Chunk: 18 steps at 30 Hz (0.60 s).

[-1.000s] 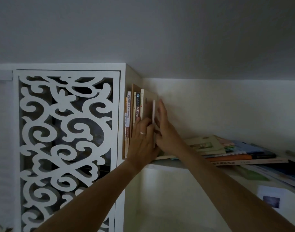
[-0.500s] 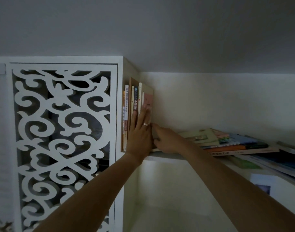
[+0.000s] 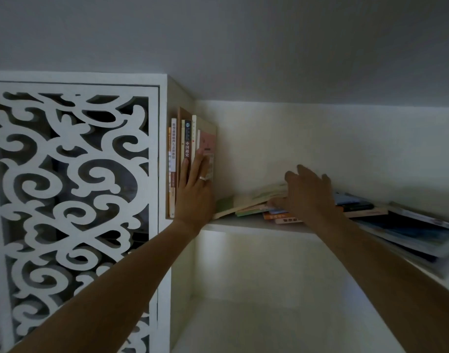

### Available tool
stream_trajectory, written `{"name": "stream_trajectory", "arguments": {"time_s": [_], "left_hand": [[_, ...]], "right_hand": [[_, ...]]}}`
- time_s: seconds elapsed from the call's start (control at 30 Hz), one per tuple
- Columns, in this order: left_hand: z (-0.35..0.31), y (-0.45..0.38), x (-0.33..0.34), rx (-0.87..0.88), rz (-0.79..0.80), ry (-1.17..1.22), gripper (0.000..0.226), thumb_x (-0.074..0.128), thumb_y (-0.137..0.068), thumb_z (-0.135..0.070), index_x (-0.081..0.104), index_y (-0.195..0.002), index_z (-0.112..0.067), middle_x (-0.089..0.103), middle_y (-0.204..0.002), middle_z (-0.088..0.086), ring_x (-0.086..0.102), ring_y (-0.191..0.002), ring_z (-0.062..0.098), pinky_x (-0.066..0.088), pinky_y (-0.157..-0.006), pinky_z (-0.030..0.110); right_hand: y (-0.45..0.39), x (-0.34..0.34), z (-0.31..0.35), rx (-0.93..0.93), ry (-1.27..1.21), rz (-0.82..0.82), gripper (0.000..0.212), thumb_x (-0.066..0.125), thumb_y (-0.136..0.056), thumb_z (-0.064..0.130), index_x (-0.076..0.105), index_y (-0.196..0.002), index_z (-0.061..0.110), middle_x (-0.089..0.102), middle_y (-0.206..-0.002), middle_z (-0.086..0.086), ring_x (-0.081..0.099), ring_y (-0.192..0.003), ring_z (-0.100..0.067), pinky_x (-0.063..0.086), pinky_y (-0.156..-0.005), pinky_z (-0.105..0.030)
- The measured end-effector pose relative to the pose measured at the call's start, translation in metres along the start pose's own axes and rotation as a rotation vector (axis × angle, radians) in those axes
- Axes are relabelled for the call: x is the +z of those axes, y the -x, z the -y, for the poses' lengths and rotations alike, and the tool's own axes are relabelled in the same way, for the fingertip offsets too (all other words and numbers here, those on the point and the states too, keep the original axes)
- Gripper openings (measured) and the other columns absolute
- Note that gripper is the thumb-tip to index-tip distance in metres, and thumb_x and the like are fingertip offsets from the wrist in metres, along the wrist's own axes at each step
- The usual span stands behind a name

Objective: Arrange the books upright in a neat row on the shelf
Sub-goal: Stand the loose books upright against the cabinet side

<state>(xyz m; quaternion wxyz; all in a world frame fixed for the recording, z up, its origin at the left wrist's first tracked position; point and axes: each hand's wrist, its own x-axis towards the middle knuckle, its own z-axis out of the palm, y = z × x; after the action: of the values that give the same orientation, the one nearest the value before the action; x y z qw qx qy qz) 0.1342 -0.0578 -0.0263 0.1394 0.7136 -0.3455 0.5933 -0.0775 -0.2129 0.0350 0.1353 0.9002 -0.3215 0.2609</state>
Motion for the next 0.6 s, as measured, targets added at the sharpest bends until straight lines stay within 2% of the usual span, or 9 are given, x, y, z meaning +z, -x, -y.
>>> {"name": "stream_trajectory", "arguments": {"time_s": [0.07, 0.17, 0.27, 0.33, 0.4, 0.47, 0.6], "left_hand": [[-0.002, 0.0, -0.003, -0.006, -0.008, 0.031, 0.04, 0.052, -0.098, -0.025, 0.068, -0.132, -0.013, 0.016, -0.171, 0.009, -0.003, -0.16, 0.032, -0.003, -0.129, 0.052], [-0.003, 0.0, -0.004, -0.008, -0.031, 0.057, 0.036, 0.049, -0.099, -0.029, 0.077, -0.112, -0.011, 0.025, -0.169, 0.011, 0.001, -0.16, 0.031, 0.0, -0.129, 0.052], [-0.002, 0.001, -0.003, 0.007, -0.045, 0.102, 0.038, 0.047, -0.1, -0.032, 0.079, -0.094, -0.014, 0.03, -0.167, 0.012, 0.005, -0.16, 0.03, 0.005, -0.129, 0.054], [-0.002, 0.001, -0.003, 0.013, -0.067, 0.126, 0.04, 0.045, -0.101, -0.034, 0.079, -0.09, -0.014, 0.034, -0.165, 0.011, 0.007, -0.16, 0.03, 0.007, -0.128, 0.054], [-0.002, 0.002, -0.003, 0.014, -0.092, 0.171, 0.044, 0.043, -0.103, -0.037, 0.079, -0.094, -0.014, 0.037, -0.164, 0.011, 0.009, -0.16, 0.029, 0.01, -0.128, 0.055], [-0.001, 0.002, -0.002, 0.013, -0.103, 0.21, 0.052, 0.036, -0.105, -0.045, 0.079, -0.101, -0.015, 0.038, -0.164, 0.01, 0.01, -0.16, 0.029, 0.01, -0.128, 0.055], [0.0, 0.001, -0.001, 0.006, -0.101, 0.232, 0.068, 0.032, -0.103, -0.059, 0.06, -0.142, -0.011, 0.028, -0.167, 0.012, 0.007, -0.16, 0.03, 0.01, -0.128, 0.055]], "right_hand": [[0.005, 0.007, -0.003, 0.132, -0.015, -0.13, 0.097, 0.056, -0.077, 0.081, 0.039, -0.145, 0.015, 0.031, -0.153, -0.019, 0.034, -0.138, -0.036, 0.032, -0.109, -0.052], [0.011, 0.013, 0.006, 0.267, -0.033, -0.248, 0.097, 0.05, -0.076, 0.085, 0.04, -0.143, 0.016, 0.044, -0.133, -0.022, 0.041, -0.121, -0.039, 0.037, -0.095, -0.048], [0.009, 0.015, 0.022, 0.268, -0.094, -0.294, 0.075, 0.047, -0.089, 0.073, 0.041, -0.143, 0.021, 0.055, -0.125, -0.021, 0.048, -0.115, -0.039, 0.034, -0.096, -0.047], [0.003, 0.018, 0.035, 0.171, -0.201, -0.308, 0.051, 0.048, -0.098, 0.053, 0.049, -0.138, 0.021, 0.062, -0.122, -0.017, 0.053, -0.113, -0.037, 0.035, -0.095, -0.046], [-0.002, 0.021, 0.051, 0.063, -0.422, -0.288, 0.04, 0.048, -0.098, 0.033, 0.054, -0.135, 0.02, 0.064, -0.119, -0.012, 0.056, -0.109, -0.032, 0.041, -0.091, -0.041], [-0.004, 0.021, 0.067, -0.008, -0.589, -0.26, 0.042, 0.049, -0.095, 0.021, 0.053, -0.137, 0.018, 0.061, -0.124, -0.01, 0.058, -0.107, -0.028, 0.046, -0.084, -0.036], [-0.006, 0.019, 0.083, -0.093, -0.679, -0.357, 0.051, 0.055, -0.09, 0.006, 0.052, -0.139, 0.017, 0.051, -0.137, -0.008, 0.056, -0.112, -0.027, 0.043, -0.085, -0.027]]}}
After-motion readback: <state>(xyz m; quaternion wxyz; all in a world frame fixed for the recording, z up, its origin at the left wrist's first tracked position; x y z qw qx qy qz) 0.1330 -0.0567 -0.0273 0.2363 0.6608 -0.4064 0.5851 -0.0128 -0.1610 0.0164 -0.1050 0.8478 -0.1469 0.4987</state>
